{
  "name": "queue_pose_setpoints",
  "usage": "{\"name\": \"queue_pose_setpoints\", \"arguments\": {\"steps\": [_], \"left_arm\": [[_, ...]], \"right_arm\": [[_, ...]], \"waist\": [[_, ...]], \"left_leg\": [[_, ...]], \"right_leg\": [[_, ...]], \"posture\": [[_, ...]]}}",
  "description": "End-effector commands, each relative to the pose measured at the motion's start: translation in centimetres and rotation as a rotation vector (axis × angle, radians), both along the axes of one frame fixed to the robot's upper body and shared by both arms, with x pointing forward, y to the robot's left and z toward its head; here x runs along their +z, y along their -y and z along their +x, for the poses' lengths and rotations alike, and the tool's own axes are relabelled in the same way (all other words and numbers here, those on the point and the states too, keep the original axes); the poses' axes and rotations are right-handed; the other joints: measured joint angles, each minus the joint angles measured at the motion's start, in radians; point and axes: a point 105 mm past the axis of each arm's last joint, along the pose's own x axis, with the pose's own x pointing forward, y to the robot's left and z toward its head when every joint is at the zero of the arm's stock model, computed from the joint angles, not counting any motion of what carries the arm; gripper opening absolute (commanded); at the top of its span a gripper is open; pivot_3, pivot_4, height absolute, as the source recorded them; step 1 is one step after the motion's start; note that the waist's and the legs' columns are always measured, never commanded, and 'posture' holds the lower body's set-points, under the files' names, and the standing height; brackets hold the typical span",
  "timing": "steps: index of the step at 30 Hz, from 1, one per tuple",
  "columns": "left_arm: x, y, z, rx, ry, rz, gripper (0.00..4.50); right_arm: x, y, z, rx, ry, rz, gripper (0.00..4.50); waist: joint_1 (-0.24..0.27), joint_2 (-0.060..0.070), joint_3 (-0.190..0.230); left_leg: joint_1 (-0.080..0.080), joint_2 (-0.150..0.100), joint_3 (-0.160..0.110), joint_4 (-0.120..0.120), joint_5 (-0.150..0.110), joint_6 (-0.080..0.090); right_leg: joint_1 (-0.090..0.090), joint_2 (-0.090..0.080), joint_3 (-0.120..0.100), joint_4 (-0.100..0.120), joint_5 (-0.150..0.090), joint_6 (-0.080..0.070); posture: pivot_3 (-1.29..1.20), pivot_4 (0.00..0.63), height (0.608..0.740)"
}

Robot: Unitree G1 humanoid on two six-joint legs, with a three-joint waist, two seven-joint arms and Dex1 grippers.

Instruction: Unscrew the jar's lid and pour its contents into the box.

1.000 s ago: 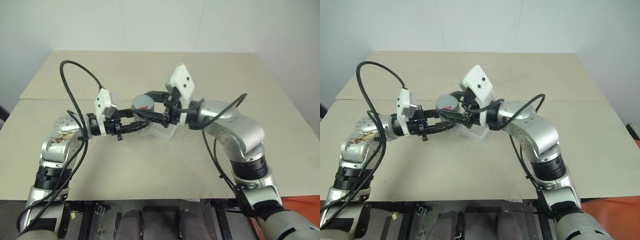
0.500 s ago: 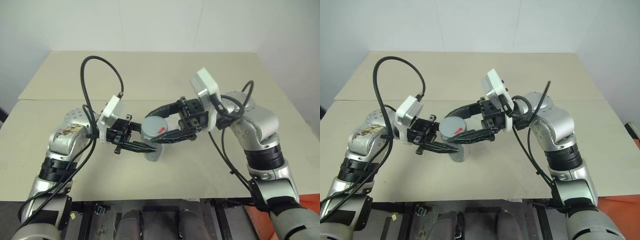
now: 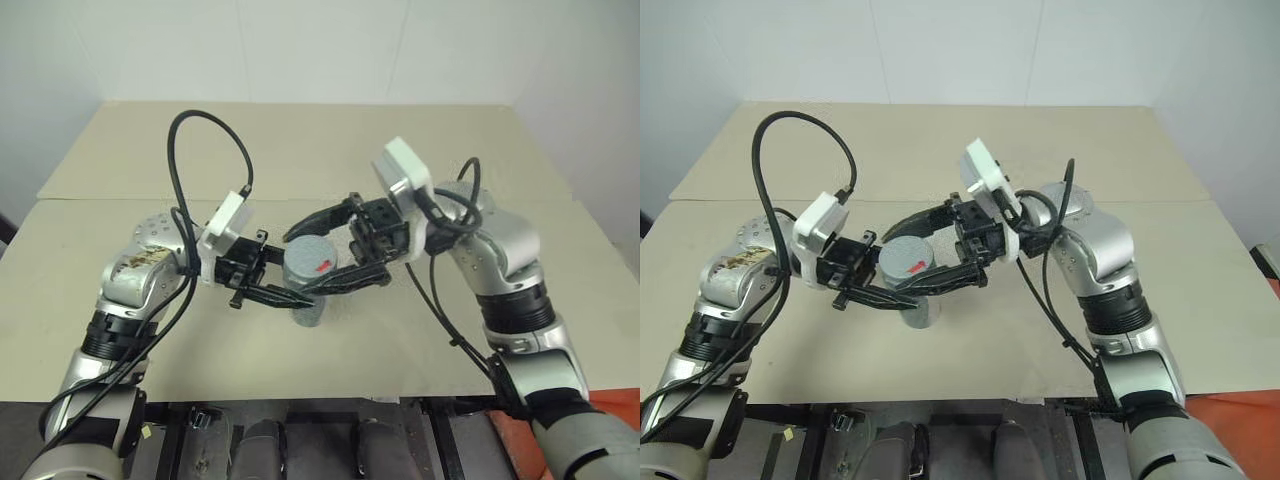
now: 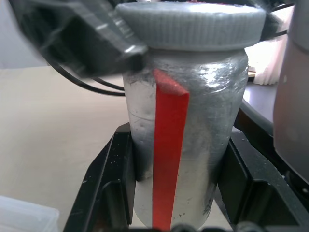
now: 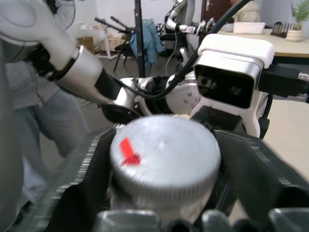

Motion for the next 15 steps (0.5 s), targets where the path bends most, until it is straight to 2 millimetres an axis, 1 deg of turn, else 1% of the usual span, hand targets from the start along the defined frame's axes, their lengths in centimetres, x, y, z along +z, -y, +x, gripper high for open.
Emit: {"name": "queue_pose_setpoints", "arguments": {"steps": [1, 5, 9, 10, 12, 15], "left_arm": [[0.8, -0.5, 0.0, 0.042, 0.049, -0.018, 1.96], [0.6, -1.3, 0.5, 0.123, 0.047, -0.021, 1.96], [0.5, -2.4, 2.1, 0.306, 0.082, -0.036, 1.96], [0.4, -2.7, 2.8, 0.384, 0.096, -0.043, 1.96], [0.3, -2.9, 3.8, 0.483, 0.110, -0.056, 1.96], [0.3, -3.0, 4.5, 0.591, 0.114, -0.106, 1.96]], "right_arm": [[1.2, 0.4, -0.7, -0.015, 0.058, 0.043, 4.46], [1.1, 1.1, -0.2, -0.119, 0.050, 0.065, 4.46], [1.2, 2.1, 1.3, -0.337, 0.065, 0.124, 4.46], [1.6, 2.5, 1.7, -0.399, 0.060, 0.159, 4.46], [2.1, 3.0, 2.0, -0.467, 0.049, 0.206, 4.46], [2.9, 3.1, 2.2, -0.575, 0.042, 0.270, 4.46]], "waist": [[0.000, 0.000, 0.000], [0.000, 0.000, 0.000], [0.001, 0.000, 0.000], [0.001, 0.000, 0.000], [0.002, 0.000, 0.000], [0.001, 0.000, 0.000]], "left_leg": [[0.000, 0.000, 0.000, 0.000, 0.000, 0.000], [0.000, 0.000, -0.001, 0.000, 0.000, 0.000], [0.000, 0.000, -0.001, 0.000, 0.000, 0.000], [0.000, 0.000, -0.002, 0.000, 0.000, 0.000], [0.000, 0.000, -0.003, 0.000, 0.000, 0.000], [0.000, 0.000, -0.003, 0.000, 0.000, 0.000]], "right_leg": [[0.000, 0.000, 0.000, 0.000, 0.000, 0.000], [0.000, 0.000, 0.000, 0.000, 0.000, 0.000], [0.000, 0.000, 0.000, 0.000, 0.000, 0.000], [0.000, 0.000, 0.000, 0.000, 0.000, 0.000], [0.000, -0.001, 0.000, 0.000, 0.000, 0.000], [0.000, -0.001, 0.000, 0.000, 0.000, 0.000]], "posture": [[0.00, 0.150, 0.740], [0.00, 0.150, 0.740], [0.00, 0.150, 0.740], [0.00, 0.150, 0.740], [0.00, 0.150, 0.740], [0.00, 0.150, 0.740]]}}
